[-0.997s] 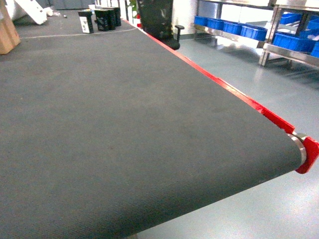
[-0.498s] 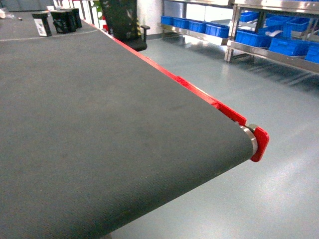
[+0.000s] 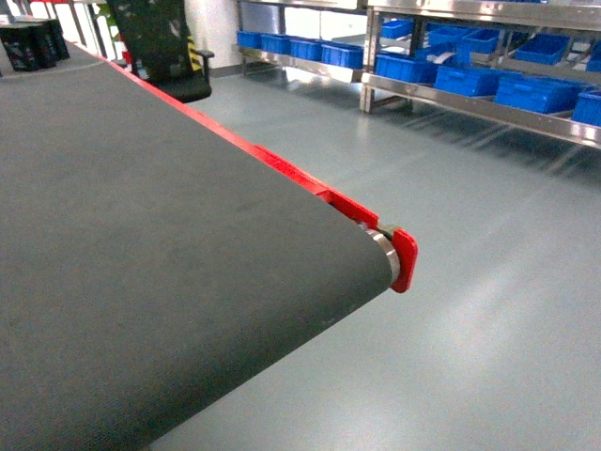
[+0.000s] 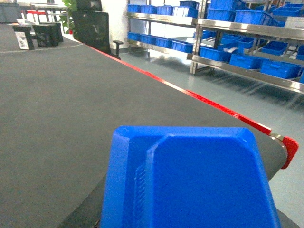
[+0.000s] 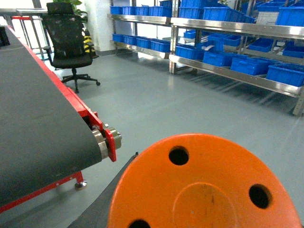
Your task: Sort blue parts and orange caps into right shelf containers
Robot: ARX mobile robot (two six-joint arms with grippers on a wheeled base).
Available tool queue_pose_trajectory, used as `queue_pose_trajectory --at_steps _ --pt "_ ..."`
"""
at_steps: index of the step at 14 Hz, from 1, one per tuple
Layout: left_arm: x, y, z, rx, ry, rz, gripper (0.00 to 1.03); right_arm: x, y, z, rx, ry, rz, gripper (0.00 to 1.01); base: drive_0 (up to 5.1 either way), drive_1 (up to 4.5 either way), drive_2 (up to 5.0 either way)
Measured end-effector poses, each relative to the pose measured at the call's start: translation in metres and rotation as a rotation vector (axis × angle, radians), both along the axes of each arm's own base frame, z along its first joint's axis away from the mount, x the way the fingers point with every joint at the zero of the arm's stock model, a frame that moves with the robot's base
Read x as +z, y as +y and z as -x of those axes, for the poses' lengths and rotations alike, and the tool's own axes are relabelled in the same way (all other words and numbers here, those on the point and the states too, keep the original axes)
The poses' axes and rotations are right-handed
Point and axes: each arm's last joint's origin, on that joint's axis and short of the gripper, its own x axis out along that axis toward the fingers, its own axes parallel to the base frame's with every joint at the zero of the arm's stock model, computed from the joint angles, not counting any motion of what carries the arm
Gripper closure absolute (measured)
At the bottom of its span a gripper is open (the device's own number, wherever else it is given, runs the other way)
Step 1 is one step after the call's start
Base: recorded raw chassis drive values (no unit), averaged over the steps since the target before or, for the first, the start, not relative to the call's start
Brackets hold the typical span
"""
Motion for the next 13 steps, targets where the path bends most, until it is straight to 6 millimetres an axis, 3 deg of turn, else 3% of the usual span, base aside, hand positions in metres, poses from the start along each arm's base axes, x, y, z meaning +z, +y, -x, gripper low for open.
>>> queue_pose_trajectory --at_steps 13 --pt "0.0000 0.0000 0.0000 0.000 0.000 0.000 0.61 0.0000 0.0000 0.0000 0.000 0.000 0.000 0.58 -1.6 -1.61 -1.6"
